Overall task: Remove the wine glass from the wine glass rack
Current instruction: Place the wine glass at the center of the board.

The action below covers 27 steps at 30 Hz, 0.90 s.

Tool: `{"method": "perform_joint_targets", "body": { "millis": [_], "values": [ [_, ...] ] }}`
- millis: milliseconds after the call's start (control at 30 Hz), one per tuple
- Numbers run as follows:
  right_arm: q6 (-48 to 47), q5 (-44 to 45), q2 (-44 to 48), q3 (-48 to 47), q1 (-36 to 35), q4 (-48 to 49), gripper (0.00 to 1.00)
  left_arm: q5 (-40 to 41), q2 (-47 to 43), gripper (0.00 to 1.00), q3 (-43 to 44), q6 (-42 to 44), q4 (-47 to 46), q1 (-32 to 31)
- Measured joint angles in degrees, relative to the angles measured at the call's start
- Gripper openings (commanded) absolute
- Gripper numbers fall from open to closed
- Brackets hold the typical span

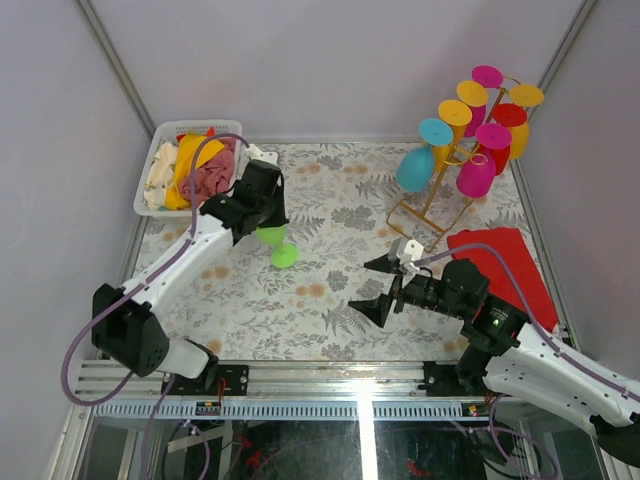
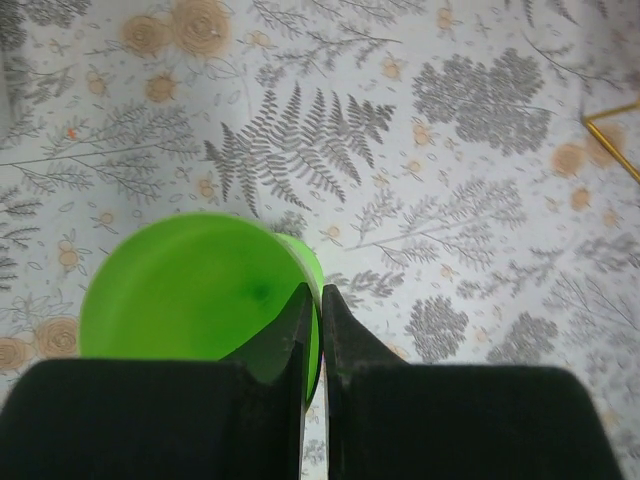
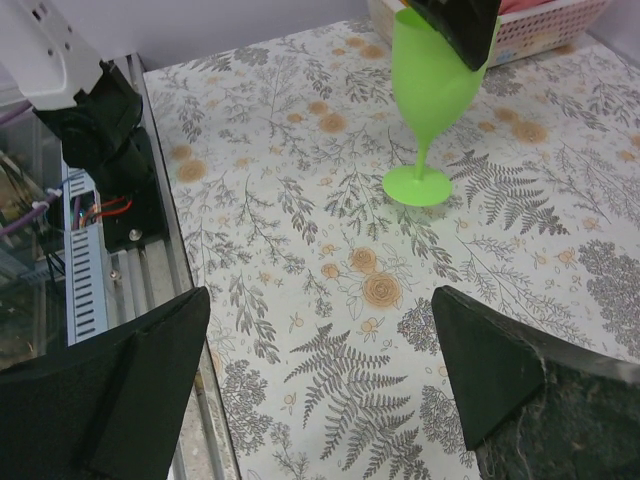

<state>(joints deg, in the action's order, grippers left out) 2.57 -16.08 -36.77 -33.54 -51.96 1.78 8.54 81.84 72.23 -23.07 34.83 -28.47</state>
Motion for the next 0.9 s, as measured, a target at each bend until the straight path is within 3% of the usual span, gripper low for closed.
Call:
{"method": "perform_joint_targets", "body": {
  "millis": [333,600,900],
  "values": [
    [4.3,4.7,-0.8,-2.0,0.0,-3.4,0.99,7.0,5.8,0.0,3.9,-0.9,-3.0,1.6],
    [5.1,7.1,0.0,-2.0,0.0,-4.9,0.99,5.9,12.7,0.0,4.6,-2.2,-5.2,3.5],
    [6.1,10.2,0.1,-2.0,0.0,-6.7,0.99,5.6,13.1,0.14,5.0,-1.7,-5.9,3.5]
  ]
}}
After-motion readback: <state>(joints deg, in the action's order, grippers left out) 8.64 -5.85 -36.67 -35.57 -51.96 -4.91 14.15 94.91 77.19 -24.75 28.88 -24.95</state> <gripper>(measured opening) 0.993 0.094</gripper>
